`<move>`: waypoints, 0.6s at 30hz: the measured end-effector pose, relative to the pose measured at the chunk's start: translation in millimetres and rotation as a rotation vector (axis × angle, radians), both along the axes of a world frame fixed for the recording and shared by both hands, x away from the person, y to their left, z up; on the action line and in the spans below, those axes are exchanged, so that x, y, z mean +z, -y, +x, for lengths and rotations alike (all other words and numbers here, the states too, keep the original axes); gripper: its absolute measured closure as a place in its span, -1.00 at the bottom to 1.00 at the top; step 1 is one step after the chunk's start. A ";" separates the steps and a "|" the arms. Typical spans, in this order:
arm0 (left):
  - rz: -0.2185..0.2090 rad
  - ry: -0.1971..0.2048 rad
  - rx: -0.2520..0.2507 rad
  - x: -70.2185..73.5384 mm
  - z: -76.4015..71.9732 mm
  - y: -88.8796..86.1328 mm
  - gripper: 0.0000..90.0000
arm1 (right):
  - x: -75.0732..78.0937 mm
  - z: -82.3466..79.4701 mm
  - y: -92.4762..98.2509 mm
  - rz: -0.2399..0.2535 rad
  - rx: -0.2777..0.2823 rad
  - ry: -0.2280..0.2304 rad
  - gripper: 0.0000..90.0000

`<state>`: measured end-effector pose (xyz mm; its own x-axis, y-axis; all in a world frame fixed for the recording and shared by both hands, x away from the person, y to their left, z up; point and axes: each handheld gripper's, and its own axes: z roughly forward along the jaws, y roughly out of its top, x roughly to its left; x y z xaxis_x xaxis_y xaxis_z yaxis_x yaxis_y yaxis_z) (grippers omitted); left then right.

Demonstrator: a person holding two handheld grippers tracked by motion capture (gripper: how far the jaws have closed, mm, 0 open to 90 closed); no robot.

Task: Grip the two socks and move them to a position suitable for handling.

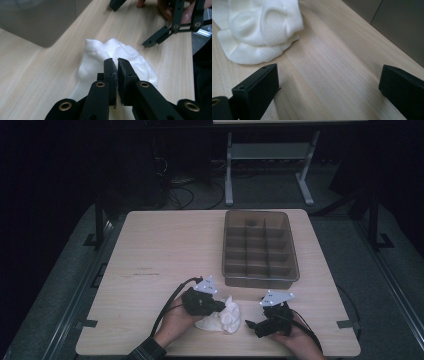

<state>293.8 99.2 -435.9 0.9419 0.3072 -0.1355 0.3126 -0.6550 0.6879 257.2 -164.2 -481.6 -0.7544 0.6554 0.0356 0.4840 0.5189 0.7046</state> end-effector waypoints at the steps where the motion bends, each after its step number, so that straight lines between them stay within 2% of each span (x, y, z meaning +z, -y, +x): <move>1: 0.003 -0.002 -0.001 -1.8 -0.2 1.0 0.90 | 0.0 0.0 0.0 0.000 0.000 0.000 -0.95; 3: 0.011 -0.008 -0.002 -5.3 -0.5 2.8 0.84 | 0.0 0.0 0.0 0.000 0.000 0.000 -0.95; 5: 0.023 0.004 -0.007 -5.6 -1.3 3.5 0.80 | 0.0 0.0 0.0 0.000 0.000 0.000 -0.95; 8: 0.004 0.017 -0.003 0.8 -1.8 1.2 0.55 | 0.0 0.4 0.8 -0.003 -0.008 0.001 -0.95; 14: -0.023 0.059 0.033 14.7 0.9 -12.7 0.43 | 0.2 0.2 1.2 -0.003 -0.013 0.000 -0.95; 18: -0.024 0.063 0.063 17.0 6.8 -26.2 0.39 | 0.1 0.0 0.8 -0.003 -0.019 0.001 -0.95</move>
<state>300.6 125.4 -418.8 0.9277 0.3635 -0.0846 0.3082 -0.6182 0.7231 257.2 -165.0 -481.4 -0.7418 0.6698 0.0329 0.4932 0.5115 0.7036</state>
